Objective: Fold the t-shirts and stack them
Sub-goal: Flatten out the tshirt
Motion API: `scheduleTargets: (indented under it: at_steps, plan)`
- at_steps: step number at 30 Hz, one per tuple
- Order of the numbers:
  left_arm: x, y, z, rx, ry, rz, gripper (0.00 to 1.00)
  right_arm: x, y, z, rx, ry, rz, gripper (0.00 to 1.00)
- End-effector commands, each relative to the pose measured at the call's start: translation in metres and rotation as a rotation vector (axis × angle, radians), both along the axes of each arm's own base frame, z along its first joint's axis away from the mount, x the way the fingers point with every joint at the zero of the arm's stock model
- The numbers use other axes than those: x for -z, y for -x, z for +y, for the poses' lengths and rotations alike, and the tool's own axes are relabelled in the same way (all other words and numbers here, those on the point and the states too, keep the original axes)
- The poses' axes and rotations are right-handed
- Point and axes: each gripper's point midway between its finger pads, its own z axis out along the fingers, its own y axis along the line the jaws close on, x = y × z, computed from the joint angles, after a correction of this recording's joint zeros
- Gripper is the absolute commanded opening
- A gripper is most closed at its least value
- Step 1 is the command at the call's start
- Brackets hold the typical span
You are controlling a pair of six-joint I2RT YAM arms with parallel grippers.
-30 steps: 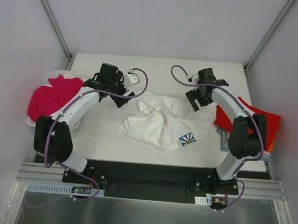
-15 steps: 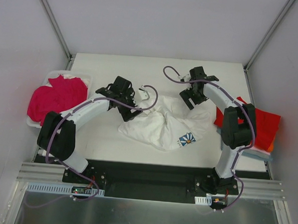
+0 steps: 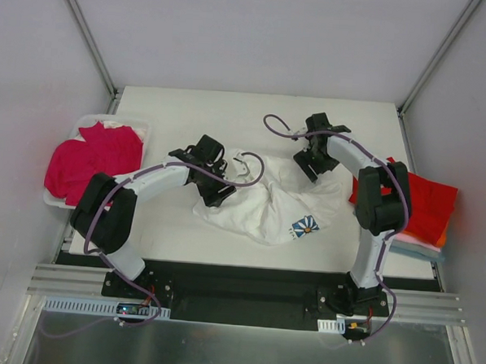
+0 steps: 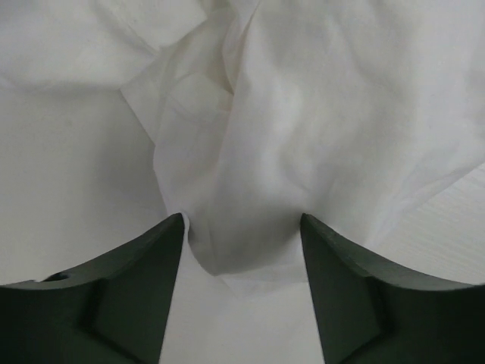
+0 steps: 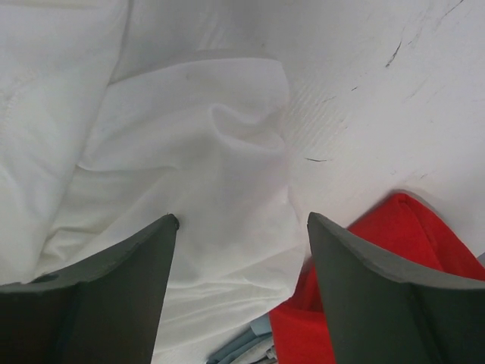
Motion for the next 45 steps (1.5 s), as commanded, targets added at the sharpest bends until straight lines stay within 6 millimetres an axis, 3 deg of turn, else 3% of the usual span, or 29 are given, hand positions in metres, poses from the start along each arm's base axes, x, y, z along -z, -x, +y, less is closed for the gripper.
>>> scheduleTargets:
  at_steps: [1,4,7,8,10,14,17,20,23,26,30,31,33,36,42,45]
  plan:
    - [0.004,0.007,-0.006,-0.002,0.005,0.038,0.53,-0.004,-0.005,0.003,-0.016,-0.005,-0.005,0.68]
    - [0.009,0.009,-0.003,-0.007,-0.014,0.045,0.37,0.000,-0.004,0.004,-0.022,-0.010,0.010,0.53]
    - [0.013,0.012,0.000,-0.012,-0.028,0.052,0.16,0.002,-0.003,0.003,-0.026,-0.005,0.017,0.29]
    - [0.014,0.013,0.001,-0.014,-0.030,0.054,0.13,0.002,-0.003,0.003,-0.026,-0.004,0.017,0.12]
    - [0.017,0.015,0.003,-0.020,-0.035,0.063,0.12,0.002,-0.003,0.004,-0.021,-0.005,0.015,0.02]
    - [0.017,0.017,0.006,-0.030,-0.044,0.061,0.00,0.000,-0.004,0.003,-0.015,-0.003,0.007,0.01]
    - [0.014,0.014,0.008,-0.038,-0.053,0.039,0.00,-0.006,-0.008,-0.001,-0.007,0.015,-0.024,0.01]
    - [-0.002,-0.002,0.011,-0.061,-0.070,-0.040,0.00,-0.017,-0.012,-0.004,0.002,0.031,-0.060,0.01]
    - [-0.033,-0.031,0.013,-0.100,-0.085,-0.172,0.00,-0.033,-0.018,-0.011,0.022,0.063,-0.112,0.01]
    - [-0.065,-0.056,0.022,-0.153,-0.115,-0.301,0.00,-0.058,-0.023,-0.022,0.055,0.106,-0.186,0.01]
    - [-0.130,-0.085,0.031,-0.246,-0.099,-0.489,0.00,-0.104,-0.024,-0.033,0.097,0.123,-0.302,0.01]
    - [-0.141,-0.089,0.037,-0.275,-0.116,-0.527,0.00,-0.123,-0.022,-0.037,0.112,0.133,-0.349,0.01]
    - [-0.168,-0.096,0.041,-0.303,-0.109,-0.598,0.00,-0.140,-0.018,-0.043,0.127,0.146,-0.383,0.01]
    - [-0.194,-0.101,0.054,-0.344,-0.131,-0.677,0.00,-0.172,-0.008,-0.053,0.152,0.161,-0.453,0.01]
    - [-0.215,-0.112,0.084,-0.423,-0.211,-0.770,0.00,-0.217,0.011,-0.078,0.207,0.227,-0.548,0.01]
    - [-0.221,-0.116,0.099,-0.480,-0.210,-0.785,0.00,-0.227,0.018,-0.093,0.245,0.253,-0.564,0.01]
